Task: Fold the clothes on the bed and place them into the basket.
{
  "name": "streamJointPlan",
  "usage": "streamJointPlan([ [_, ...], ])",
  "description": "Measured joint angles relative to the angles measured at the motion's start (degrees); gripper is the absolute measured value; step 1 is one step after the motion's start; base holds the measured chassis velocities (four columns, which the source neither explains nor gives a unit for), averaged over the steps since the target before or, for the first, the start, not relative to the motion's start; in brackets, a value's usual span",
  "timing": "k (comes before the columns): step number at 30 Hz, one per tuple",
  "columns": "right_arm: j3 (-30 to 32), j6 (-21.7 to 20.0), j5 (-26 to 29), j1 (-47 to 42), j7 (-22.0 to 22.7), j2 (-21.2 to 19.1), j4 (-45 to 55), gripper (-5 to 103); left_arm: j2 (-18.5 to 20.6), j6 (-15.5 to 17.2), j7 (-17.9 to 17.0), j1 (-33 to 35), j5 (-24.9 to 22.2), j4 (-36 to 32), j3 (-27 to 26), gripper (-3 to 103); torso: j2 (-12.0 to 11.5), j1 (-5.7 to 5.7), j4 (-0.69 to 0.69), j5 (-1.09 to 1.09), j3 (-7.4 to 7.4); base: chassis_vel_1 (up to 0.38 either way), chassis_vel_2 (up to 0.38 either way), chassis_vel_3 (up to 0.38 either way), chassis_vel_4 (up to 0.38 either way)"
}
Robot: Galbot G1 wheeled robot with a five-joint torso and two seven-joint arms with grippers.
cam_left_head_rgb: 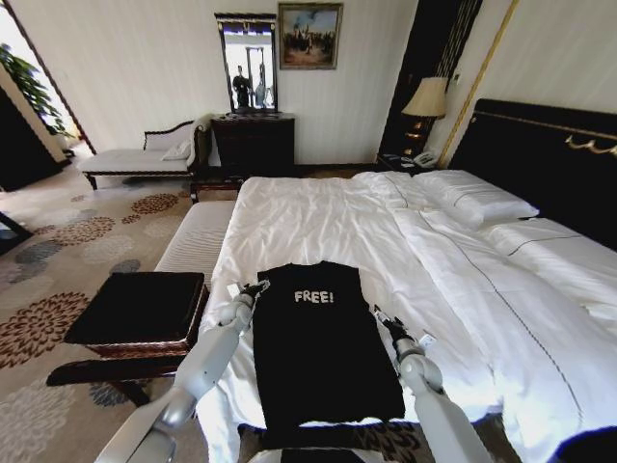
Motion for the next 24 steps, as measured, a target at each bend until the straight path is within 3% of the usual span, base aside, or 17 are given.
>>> streamJointPlan([
  [11, -0.9, 0.0, 0.0, 1.0, 0.0, 0.1, -1.1, 100, -4.3, -1.4, 2.8, -5.7, 1.6, 11.3, -0.4, 81, 0.0, 0.0, 0.01, 0.01, 0.0, 0.0, 0.0, 0.0, 0.0],
  [18, -1.1, 0.1, -0.4, 1.1, 0.0, 0.2, -1.8, 100, -5.2, -3.2, 3.5, -6.9, 3.9, 13.5, -0.2, 48, 0.0, 0.0, 0.0, -0.01, 0.0, 0.0, 0.0, 0.0, 0.0],
  [20, -1.1, 0.1, -0.4, 1.2, 0.0, 0.2, -1.9, 100, -5.2, -3.3, 3.5, -6.9, 4.0, 13.5, -0.2, 48, 0.0, 0.0, 0.0, -0.01, 0.0, 0.0, 0.0, 0.0, 0.0],
  [24, -1.3, 0.2, -0.4, 2.1, 0.0, 0.3, -2.4, 100, -5.1, -3.6, 2.5, -6.6, 4.2, 13.1, -0.3, 32, 0.0, 0.0, 0.0, -0.01, 0.0, 0.0, 0.0, 0.0, 0.0],
])
